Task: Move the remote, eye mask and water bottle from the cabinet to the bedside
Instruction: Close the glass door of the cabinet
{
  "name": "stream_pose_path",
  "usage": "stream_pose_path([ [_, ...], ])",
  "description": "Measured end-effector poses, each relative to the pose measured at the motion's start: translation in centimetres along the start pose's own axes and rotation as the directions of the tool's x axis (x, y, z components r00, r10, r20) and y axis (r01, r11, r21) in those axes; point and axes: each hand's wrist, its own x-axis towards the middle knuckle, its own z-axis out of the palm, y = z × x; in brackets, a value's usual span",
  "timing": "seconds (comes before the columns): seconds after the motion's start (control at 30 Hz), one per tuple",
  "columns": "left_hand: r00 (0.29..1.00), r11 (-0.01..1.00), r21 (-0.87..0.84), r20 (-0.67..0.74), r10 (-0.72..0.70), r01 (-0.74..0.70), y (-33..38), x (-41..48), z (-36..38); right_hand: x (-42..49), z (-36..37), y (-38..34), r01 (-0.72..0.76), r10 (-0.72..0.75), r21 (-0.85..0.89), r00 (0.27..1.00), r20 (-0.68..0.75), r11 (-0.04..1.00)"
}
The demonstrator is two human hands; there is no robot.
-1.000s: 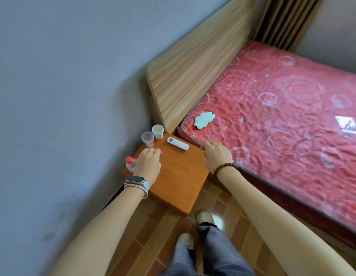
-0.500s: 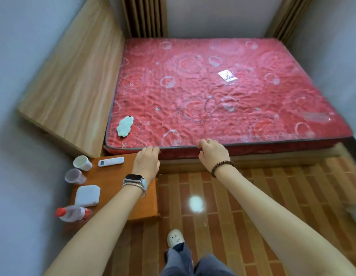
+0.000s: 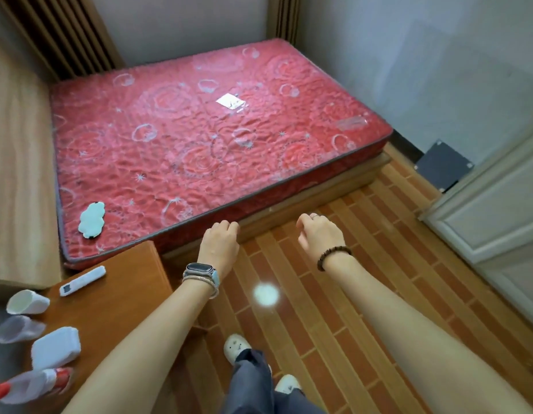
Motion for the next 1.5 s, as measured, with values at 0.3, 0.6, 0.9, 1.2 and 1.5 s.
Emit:
stream_pose_path([
  [0.3, 0.929, 0.930, -0.001, 0.041, 0.368, -0.369, 16.1, 2.3, 0.8, -11.9, -3.9, 13.3, -0.368, 0.369, 0.025, 0.924, -0.105, 0.930],
  [0.6, 0.710, 0.713, -0.050, 0.071, 0.701, -0.699, 34.0, 4.4, 3.1, -23.4, -7.1, 24.2, -0.713, 0.719, 0.100, 0.676, -0.161, 0.694],
  [0.9, 0.415, 0.417, -0.173, 0.050, 0.909, -0.892, 50.5, 5.8, 5.3, -31.2, -10.7, 31.9, -0.913, 0.913, 0.145, 0.347, -0.215, 0.381],
  [1.2, 0.137, 0.130, -0.206, -0.021, 0.990, -0.970, 63.5, 7.1, 4.6, -36.1, -15.0, 36.8, -0.974, 0.948, 0.187, 0.068, -0.312, 0.131],
  [1.5, -0.032, -0.045, -0.250, -0.054, 0.998, -0.967, 73.0, 2.3, 5.3, -44.0, -16.9, 38.7, -0.950, 0.924, 0.310, -0.145, -0.354, -0.030],
])
